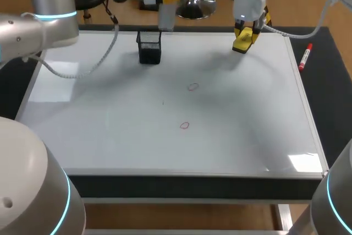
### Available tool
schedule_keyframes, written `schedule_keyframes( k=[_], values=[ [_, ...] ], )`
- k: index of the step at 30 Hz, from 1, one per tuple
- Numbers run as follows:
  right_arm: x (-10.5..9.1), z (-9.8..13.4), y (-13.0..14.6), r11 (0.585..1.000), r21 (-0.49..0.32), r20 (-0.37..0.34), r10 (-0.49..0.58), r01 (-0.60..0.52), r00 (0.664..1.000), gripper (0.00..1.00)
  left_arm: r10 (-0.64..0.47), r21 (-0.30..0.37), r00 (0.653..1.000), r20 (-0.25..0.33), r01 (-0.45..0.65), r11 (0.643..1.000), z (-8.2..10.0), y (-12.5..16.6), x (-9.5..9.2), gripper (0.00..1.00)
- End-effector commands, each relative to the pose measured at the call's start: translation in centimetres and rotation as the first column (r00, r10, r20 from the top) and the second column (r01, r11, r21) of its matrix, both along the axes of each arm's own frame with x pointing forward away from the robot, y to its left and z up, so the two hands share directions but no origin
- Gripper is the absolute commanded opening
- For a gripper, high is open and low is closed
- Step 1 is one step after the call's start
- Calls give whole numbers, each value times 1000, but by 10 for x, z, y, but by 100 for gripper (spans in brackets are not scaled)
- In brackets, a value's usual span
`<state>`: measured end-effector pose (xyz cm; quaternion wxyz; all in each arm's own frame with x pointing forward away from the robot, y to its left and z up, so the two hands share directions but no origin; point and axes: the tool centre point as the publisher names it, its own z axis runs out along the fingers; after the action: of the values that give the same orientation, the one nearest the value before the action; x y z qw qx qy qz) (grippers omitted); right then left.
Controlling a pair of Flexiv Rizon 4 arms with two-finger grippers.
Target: Pick up the inspection probe, press it on each red-marked spot on the whiteboard one by one, put down the probe, pick up the eraser, and wipe off all the red marks.
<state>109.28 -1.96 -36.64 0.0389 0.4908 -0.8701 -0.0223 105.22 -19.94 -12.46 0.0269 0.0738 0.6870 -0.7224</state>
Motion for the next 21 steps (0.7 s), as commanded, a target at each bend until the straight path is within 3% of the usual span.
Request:
schedule_keyframes(
  k=[1,11,21],
  values=[
    [1,2,-1,1000,-3,-1,2,-2,1000,0,-82,6,997,1,82,997,0,-6,27,0],
    [1,2,-1,1000,-3,-1,2,-2,1000,0,-132,-18,991,23,132,991,5,-19,76,0],
    [1,2,-1,1000,-3,-1,2,-2,1000,0,-172,-39,985,11,172,984,3,-18,96,0]
  ],
)
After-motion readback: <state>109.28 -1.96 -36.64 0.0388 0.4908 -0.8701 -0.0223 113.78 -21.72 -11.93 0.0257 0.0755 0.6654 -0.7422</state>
